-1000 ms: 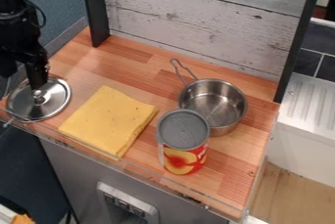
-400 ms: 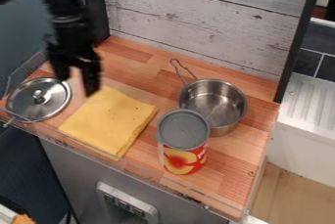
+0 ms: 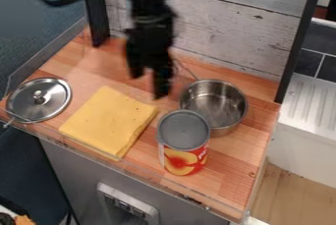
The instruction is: Move the silver pot to the upper left of the table
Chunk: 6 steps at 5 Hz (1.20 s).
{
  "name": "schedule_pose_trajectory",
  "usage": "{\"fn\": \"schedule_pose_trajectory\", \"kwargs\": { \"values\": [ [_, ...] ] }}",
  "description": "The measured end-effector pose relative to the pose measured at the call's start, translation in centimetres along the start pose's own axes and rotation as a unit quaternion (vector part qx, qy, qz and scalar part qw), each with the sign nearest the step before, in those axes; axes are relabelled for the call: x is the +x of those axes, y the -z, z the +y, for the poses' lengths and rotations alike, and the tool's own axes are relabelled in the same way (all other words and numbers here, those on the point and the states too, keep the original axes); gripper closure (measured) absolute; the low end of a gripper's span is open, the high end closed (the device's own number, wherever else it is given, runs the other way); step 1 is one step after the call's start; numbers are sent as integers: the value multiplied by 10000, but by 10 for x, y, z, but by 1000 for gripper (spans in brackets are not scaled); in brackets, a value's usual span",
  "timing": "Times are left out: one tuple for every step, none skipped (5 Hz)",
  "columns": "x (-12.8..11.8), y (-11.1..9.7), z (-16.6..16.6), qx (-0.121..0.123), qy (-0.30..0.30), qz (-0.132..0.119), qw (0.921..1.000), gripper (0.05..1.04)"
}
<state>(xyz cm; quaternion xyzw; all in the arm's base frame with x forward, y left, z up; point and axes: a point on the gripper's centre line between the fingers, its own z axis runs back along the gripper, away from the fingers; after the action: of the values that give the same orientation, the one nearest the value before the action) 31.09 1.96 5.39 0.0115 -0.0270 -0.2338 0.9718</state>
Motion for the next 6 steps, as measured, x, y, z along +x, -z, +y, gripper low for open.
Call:
{"fn": "schedule_pose_trajectory", "kwargs": {
  "values": [
    [36,9,-38,41,595,-84,9982,84],
    [60,37,-69,103,937,274,9952,84],
    [63,56,-69,43,891,502,9947,84],
    [60,62,-69,-14,1045,410,9937,84],
    [52,56,-72,8,1012,279,9945,84],
    [54,29,-65,113,882,-111,9960,84]
  ]
}}
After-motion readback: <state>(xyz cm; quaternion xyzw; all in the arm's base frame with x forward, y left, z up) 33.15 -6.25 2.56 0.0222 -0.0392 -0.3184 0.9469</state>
